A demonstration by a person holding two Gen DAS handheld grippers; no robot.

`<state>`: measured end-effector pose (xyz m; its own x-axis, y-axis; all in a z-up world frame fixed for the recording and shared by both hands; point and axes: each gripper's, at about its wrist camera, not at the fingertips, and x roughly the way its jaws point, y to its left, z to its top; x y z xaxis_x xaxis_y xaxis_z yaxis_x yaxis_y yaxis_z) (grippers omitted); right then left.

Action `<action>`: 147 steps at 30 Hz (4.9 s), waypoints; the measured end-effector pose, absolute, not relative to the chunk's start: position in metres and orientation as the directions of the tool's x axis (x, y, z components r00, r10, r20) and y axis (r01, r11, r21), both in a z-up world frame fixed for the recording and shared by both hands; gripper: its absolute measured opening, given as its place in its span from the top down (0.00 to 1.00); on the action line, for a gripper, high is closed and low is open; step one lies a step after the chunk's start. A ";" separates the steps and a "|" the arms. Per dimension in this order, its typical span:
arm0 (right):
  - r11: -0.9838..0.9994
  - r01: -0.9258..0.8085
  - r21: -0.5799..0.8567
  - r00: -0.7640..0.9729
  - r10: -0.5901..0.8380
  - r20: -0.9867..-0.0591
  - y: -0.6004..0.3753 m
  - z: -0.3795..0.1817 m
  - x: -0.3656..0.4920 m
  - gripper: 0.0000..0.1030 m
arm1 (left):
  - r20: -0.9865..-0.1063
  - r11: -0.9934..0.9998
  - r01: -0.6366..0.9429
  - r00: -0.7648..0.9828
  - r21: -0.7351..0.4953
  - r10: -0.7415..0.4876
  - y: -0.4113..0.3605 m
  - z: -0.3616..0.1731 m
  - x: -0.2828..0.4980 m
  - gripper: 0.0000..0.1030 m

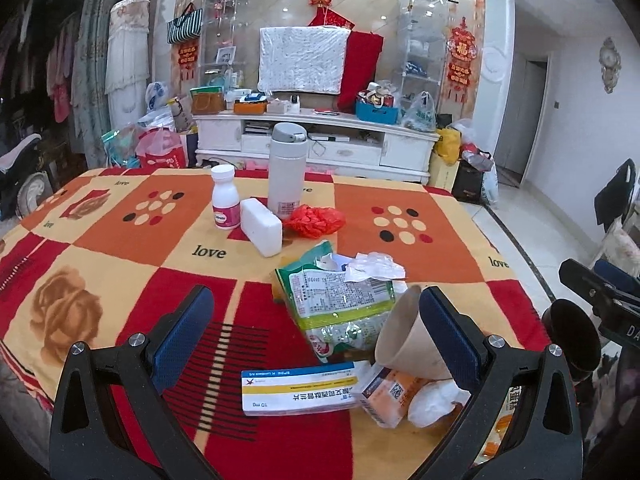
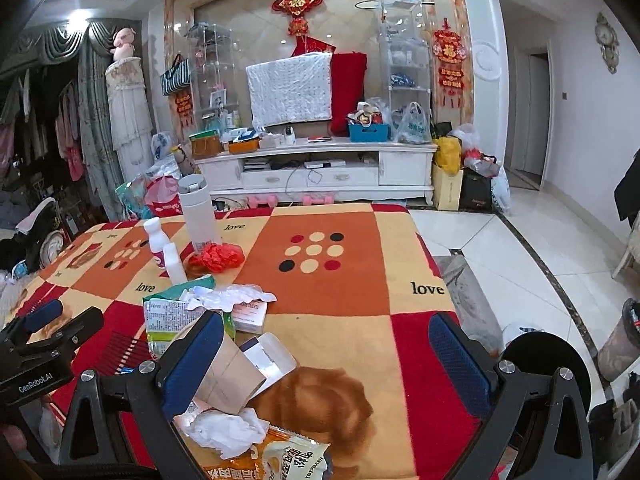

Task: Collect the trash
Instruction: 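Lower both tools toward the tan paper cup and green snack bag, then grasp the tan paper cup with the right tool while the left grasps the green snack bag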

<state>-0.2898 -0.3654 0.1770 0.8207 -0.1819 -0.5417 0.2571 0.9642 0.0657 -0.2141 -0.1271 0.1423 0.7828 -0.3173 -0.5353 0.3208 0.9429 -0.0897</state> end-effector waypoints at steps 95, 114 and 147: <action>0.965 0.259 0.039 0.753 -0.177 -0.633 -0.371 0.151 -0.277 0.01 | -0.578 0.924 0.361 0.730 -0.126 -0.364 -0.136 0.127 -0.217 0.01; 0.968 0.245 0.048 0.718 -0.148 -0.680 -0.377 0.135 -0.273 0.01 | -0.645 0.910 0.407 0.673 -0.085 -0.362 -0.162 0.106 -0.206 0.01; 0.947 -0.274 0.165 0.500 0.287 -0.817 -0.307 0.087 -0.179 0.12 | -0.755 0.924 0.313 0.546 -0.218 -0.363 -0.097 0.080 -0.124 0.01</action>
